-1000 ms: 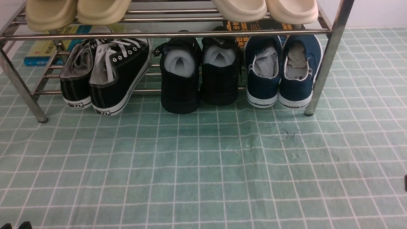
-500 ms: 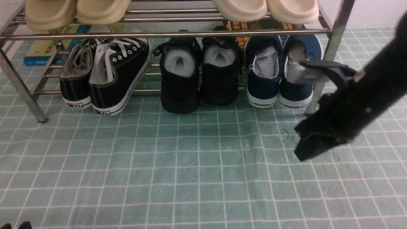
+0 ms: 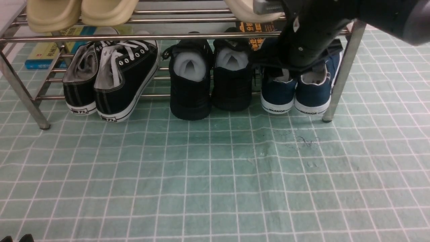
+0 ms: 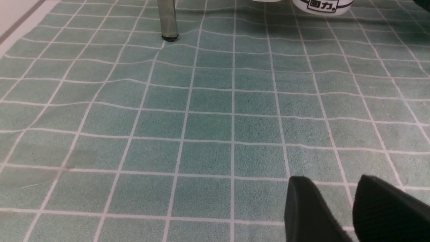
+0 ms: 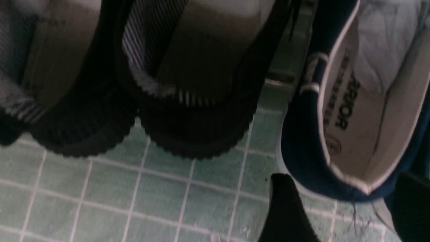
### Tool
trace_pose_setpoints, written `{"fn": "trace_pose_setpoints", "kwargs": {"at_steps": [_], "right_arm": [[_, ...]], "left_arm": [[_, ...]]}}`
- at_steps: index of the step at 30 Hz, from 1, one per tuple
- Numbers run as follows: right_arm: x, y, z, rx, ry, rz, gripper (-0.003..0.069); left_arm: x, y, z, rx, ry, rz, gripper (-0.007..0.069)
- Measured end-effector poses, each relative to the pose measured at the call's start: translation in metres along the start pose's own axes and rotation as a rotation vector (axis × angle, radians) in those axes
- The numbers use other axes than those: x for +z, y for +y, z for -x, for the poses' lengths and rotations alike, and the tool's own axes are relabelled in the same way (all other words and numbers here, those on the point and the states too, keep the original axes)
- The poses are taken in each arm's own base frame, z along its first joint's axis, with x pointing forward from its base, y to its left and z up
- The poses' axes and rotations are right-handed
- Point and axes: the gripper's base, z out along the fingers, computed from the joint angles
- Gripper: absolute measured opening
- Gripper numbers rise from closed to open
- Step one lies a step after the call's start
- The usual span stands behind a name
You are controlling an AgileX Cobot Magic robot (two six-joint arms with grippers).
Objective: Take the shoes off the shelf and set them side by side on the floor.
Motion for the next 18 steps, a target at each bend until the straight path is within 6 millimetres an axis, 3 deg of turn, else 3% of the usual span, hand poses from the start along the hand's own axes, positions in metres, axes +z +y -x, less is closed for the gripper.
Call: {"fn": "trace_pose_setpoints", "kwargs": {"at_steps": [12, 16, 18], "right_arm": [[0.057, 0.000, 0.002, -0.062, -0.056, -0.050, 0.0393], [0.069, -0.001, 0.000, -0.080, -0.046, -0.068, 0.0328], [0.073, -0.002, -0.001, -0.091, -0.043, -0.080, 0.0207]], "left_arm": [[0.000, 0.000, 0.000, 0.000, 0.000, 0.000, 0.0243], [0.000, 0.000, 0.000, 0.000, 0.000, 0.000, 0.0243], [0.000, 0.000, 0.000, 0.000, 0.000, 0.000, 0.0243]]}}
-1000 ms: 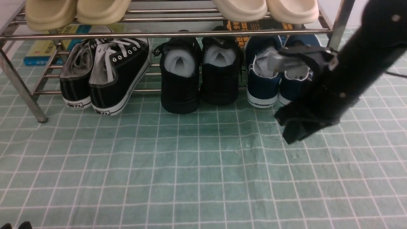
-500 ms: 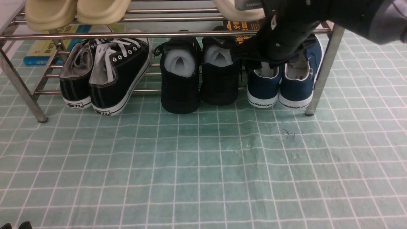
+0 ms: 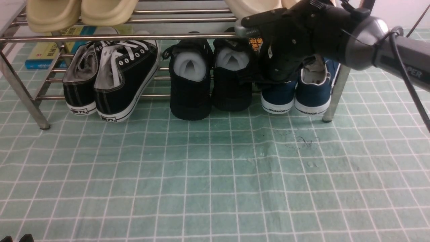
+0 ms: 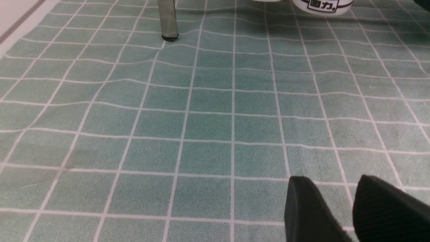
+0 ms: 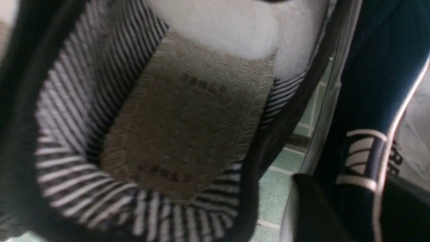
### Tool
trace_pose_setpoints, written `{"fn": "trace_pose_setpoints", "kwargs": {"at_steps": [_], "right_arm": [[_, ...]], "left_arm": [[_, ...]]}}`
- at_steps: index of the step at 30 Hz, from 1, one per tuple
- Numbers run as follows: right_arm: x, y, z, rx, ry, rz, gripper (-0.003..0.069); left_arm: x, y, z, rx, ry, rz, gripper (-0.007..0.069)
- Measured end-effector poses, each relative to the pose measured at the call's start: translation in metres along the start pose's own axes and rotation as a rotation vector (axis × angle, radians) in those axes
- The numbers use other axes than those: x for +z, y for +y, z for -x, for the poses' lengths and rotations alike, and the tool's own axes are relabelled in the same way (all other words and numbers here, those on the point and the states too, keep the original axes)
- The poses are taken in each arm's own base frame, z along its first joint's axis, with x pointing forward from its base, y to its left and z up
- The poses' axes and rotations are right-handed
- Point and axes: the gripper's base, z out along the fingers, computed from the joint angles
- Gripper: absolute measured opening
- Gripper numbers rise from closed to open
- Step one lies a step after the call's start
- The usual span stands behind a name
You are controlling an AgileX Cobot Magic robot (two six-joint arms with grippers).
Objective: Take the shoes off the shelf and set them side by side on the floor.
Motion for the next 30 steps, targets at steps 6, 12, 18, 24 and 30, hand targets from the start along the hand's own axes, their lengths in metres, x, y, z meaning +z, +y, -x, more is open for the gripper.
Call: {"fn": "trace_pose_setpoints", "kwargs": {"at_steps": [6, 12, 18, 24, 30], "right_arm": [[-0.014, 0.000, 0.003, 0.011, 0.001, 0.005, 0.0043], [-0.073, 0.004, 0.009, 0.034, 0.029, 0.076, 0.0043], [-0.120, 0.007, 0.001, 0.016, 0.120, 0.195, 0.0043], [-0.177, 0.016, -0.012, -0.021, 0.167, 0.319, 0.0043], [-0.223, 0.037, -0.036, -0.068, 0.142, 0.389, 0.0043]], "left_arm": [[0.000, 0.000, 0.000, 0.000, 0.000, 0.000, 0.0243], [0.000, 0.000, 0.000, 0.000, 0.000, 0.000, 0.0243], [0.000, 0.000, 0.000, 0.000, 0.000, 0.000, 0.0243], [0.000, 0.000, 0.000, 0.000, 0.000, 0.000, 0.0243], [0.000, 0.000, 0.000, 0.000, 0.000, 0.000, 0.0243]]}}
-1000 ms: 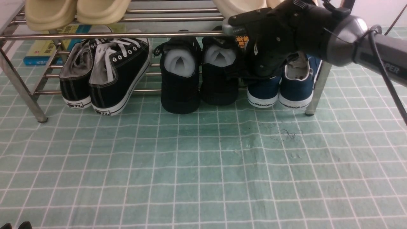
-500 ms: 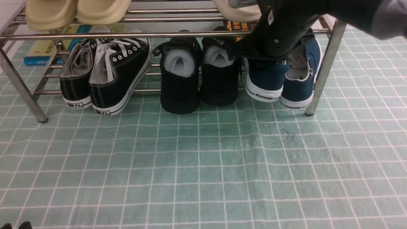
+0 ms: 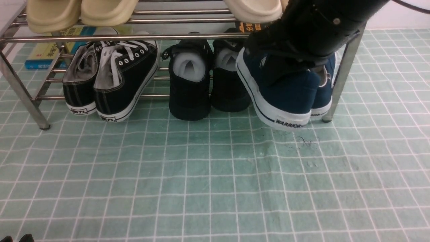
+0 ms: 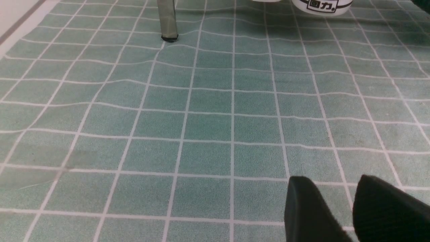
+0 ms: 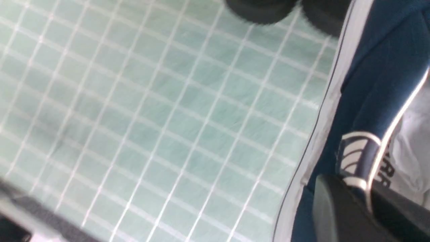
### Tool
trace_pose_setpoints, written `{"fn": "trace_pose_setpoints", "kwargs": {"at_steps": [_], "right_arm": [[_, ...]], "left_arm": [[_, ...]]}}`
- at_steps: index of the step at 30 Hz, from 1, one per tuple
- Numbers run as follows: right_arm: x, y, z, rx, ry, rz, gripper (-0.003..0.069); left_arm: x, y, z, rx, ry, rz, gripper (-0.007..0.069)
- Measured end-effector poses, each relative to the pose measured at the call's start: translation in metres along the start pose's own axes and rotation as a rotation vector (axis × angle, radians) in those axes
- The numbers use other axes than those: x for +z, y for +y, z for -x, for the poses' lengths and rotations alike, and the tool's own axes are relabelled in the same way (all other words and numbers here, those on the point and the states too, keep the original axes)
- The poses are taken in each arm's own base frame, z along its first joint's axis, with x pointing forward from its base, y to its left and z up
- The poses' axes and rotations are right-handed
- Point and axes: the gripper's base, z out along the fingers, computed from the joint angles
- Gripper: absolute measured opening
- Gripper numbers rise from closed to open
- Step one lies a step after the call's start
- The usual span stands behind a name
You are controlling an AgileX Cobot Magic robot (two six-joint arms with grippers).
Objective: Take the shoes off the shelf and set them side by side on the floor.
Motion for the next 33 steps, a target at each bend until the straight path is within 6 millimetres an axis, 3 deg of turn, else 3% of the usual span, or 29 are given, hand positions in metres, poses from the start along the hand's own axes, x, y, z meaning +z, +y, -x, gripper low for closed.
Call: {"fn": "trace_pose_setpoints", "kwargs": {"at_steps": [2, 3, 4, 5, 7, 8, 11, 15, 19, 27, 33], "right_arm": [[-0.005, 0.021, -0.022, -0.016, 0.033, 0.034, 0.0043], [-0.004, 0.022, -0.023, -0.021, 0.041, 0.035, 0.0043], [0.001, 0.038, -0.041, -0.041, 0.090, 0.055, 0.0043], [0.004, 0.041, -0.045, -0.041, 0.110, 0.056, 0.0043], [0.024, 0.060, -0.071, -0.068, 0.212, 0.056, 0.0043], [0.026, 0.061, -0.073, -0.073, 0.218, 0.055, 0.0043], [0.059, 0.072, -0.098, -0.072, 0.332, -0.017, 0.0043], [0.087, 0.065, -0.097, -0.049, 0.323, -0.123, 0.0043], [0.119, 0.048, -0.081, -0.023, 0.231, -0.229, 0.0043], [0.152, 0.013, -0.061, 0.073, 0.187, -0.288, 0.0043], [0.176, 0.007, -0.058, 0.120, 0.171, -0.285, 0.0067]], "left_arm": [[0.000, 0.000, 0.000, 0.000, 0.000, 0.000, 0.0243], [0.000, 0.000, 0.000, 0.000, 0.000, 0.000, 0.0243], [0.000, 0.000, 0.000, 0.000, 0.000, 0.000, 0.0243], [0.000, 0.000, 0.000, 0.000, 0.000, 0.000, 0.0243], [0.000, 0.000, 0.000, 0.000, 0.000, 0.000, 0.0243], [0.000, 0.000, 0.000, 0.000, 0.000, 0.000, 0.0243], [0.000, 0.000, 0.000, 0.000, 0.000, 0.000, 0.0243], [0.000, 0.000, 0.000, 0.000, 0.000, 0.000, 0.0243], [0.000, 0.000, 0.000, 0.000, 0.000, 0.000, 0.0243], [0.000, 0.000, 0.000, 0.000, 0.000, 0.000, 0.0243], [0.000, 0.000, 0.000, 0.000, 0.000, 0.000, 0.0243]]}}
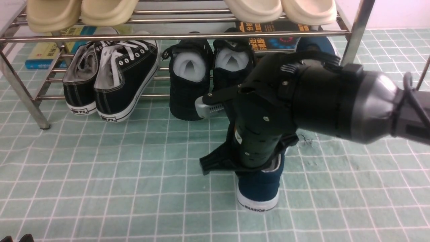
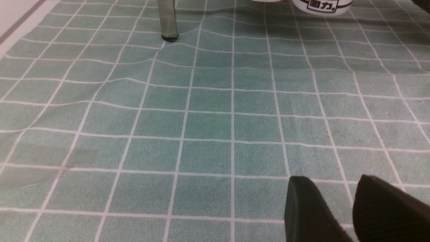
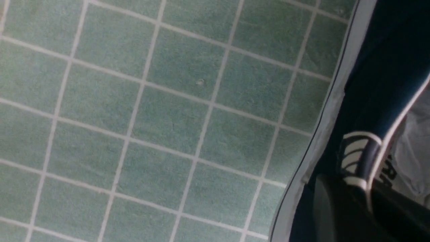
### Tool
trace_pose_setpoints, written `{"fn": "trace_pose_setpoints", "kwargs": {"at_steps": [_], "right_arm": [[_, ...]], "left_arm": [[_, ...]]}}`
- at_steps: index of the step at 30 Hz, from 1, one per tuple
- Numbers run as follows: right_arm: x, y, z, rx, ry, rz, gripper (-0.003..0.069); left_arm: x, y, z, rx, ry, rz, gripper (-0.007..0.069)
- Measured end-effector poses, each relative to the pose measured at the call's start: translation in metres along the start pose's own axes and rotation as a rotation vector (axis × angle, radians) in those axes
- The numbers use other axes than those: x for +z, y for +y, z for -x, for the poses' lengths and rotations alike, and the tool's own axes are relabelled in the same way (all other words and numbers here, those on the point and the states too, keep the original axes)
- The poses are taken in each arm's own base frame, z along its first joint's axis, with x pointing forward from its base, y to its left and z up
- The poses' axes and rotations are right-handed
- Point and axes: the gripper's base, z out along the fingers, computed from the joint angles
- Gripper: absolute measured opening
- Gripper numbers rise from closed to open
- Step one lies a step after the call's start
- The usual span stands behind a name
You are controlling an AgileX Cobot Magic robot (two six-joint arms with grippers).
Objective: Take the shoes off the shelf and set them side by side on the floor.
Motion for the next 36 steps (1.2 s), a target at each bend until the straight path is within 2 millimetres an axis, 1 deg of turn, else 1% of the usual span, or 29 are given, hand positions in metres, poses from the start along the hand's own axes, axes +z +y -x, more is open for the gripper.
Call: {"fn": "trace_pose_setpoints", "kwargs": {"at_steps": [2, 4, 5, 6, 8, 9, 11, 13, 14, 16, 17, 18, 19, 20, 21, 23, 25, 27, 28, 31, 32, 34, 35, 36], "right_arm": [[0.003, 0.001, -0.001, 0.007, 0.010, 0.003, 0.0086], [0.005, 0.003, -0.003, 0.026, 0.043, 0.015, 0.0160], [0.005, 0.003, -0.004, 0.028, 0.047, 0.019, 0.0176], [0.002, 0.004, -0.006, 0.026, 0.079, 0.029, 0.0249], [-0.008, 0.005, -0.007, -0.006, 0.119, 0.042, 0.0327], [-0.015, 0.005, -0.007, -0.036, 0.132, 0.041, 0.0363], [-0.034, 0.004, -0.004, -0.097, 0.134, 0.045, 0.0405], [-0.055, 0.002, 0.005, -0.143, 0.083, 0.060, 0.0396], [-0.066, -0.001, 0.010, -0.154, 0.051, 0.071, 0.0370], [-0.083, -0.015, 0.024, -0.139, -0.011, 0.076, 0.0258], [-0.088, -0.020, 0.029, -0.129, -0.030, 0.074, 0.0218], [-0.091, -0.030, 0.036, -0.105, -0.049, 0.060, 0.0148], [-0.091, -0.032, 0.038, -0.100, -0.053, 0.056, 0.0134], [-0.091, -0.055, 0.049, -0.053, -0.075, 0.011, 0.0028], [-0.089, -0.068, 0.055, -0.026, -0.080, -0.015, 0.0000], [-0.085, -0.092, 0.064, 0.026, -0.086, -0.057, -0.0008], [-0.079, -0.109, 0.074, 0.064, -0.115, -0.076, 0.0003], [-0.071, -0.122, 0.083, 0.092, -0.140, -0.089, 0.0036], [-0.065, -0.128, 0.087, 0.103, -0.152, -0.093, 0.0067], [-0.051, -0.139, 0.097, 0.119, -0.185, -0.103, 0.0176], [-0.043, -0.144, 0.101, 0.121, -0.195, -0.114, 0.0230], [-0.030, -0.150, 0.108, 0.114, -0.220, -0.134, 0.0312], [-0.024, -0.154, 0.111, 0.110, -0.231, -0.142, 0.0347], [-0.019, -0.155, 0.113, 0.107, -0.238, -0.145, 0.0365]], "left_arm": [[0.000, 0.000, 0.000, 0.000, 0.000, 0.000, 0.0243], [0.000, 0.000, 0.000, 0.000, 0.000, 0.000, 0.0243], [0.000, 0.000, 0.000, 0.000, 0.000, 0.000, 0.0243], [0.000, 0.000, 0.000, 0.000, 0.000, 0.000, 0.0243], [0.000, 0.000, 0.000, 0.000, 0.000, 0.000, 0.0243], [0.000, 0.000, 0.000, 0.000, 0.000, 0.000, 0.0243], [0.000, 0.000, 0.000, 0.000, 0.000, 0.000, 0.0243], [0.000, 0.000, 0.000, 0.000, 0.000, 0.000, 0.0243], [0.000, 0.000, 0.000, 0.000, 0.000, 0.000, 0.0243], [0.000, 0.000, 0.000, 0.000, 0.000, 0.000, 0.0243], [0.000, 0.000, 0.000, 0.000, 0.000, 0.000, 0.0243], [0.000, 0.000, 0.000, 0.000, 0.000, 0.000, 0.0243], [0.000, 0.000, 0.000, 0.000, 0.000, 0.000, 0.0243], [0.000, 0.000, 0.000, 0.000, 0.000, 0.000, 0.0243], [0.000, 0.000, 0.000, 0.000, 0.000, 0.000, 0.0243], [0.000, 0.000, 0.000, 0.000, 0.000, 0.000, 0.0243], [0.000, 0.000, 0.000, 0.000, 0.000, 0.000, 0.0243], [0.000, 0.000, 0.000, 0.000, 0.000, 0.000, 0.0243], [0.000, 0.000, 0.000, 0.000, 0.000, 0.000, 0.0243], [0.000, 0.000, 0.000, 0.000, 0.000, 0.000, 0.0243], [0.000, 0.000, 0.000, 0.000, 0.000, 0.000, 0.0243], [0.000, 0.000, 0.000, 0.000, 0.000, 0.000, 0.0243], [0.000, 0.000, 0.000, 0.000, 0.000, 0.000, 0.0243], [0.000, 0.000, 0.000, 0.000, 0.000, 0.000, 0.0243]]}}
